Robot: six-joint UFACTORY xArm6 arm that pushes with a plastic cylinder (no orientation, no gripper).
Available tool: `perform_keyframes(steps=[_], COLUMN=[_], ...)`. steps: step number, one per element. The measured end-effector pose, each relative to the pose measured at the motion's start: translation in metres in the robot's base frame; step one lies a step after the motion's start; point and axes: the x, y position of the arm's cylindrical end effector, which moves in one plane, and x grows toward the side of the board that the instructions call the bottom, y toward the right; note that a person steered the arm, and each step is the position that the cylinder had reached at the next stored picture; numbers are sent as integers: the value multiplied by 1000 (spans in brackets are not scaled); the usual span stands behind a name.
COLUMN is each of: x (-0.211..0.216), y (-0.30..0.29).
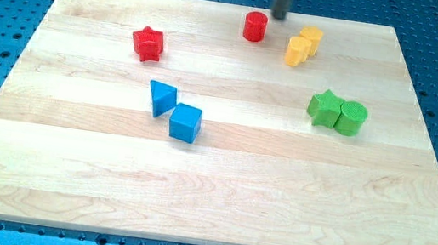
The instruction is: Separate the yellow blocks
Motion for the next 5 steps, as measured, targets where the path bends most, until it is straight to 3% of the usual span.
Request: perform_keyframes(steps=[1, 2, 5], x=[27, 74, 65], y=[56, 42, 51])
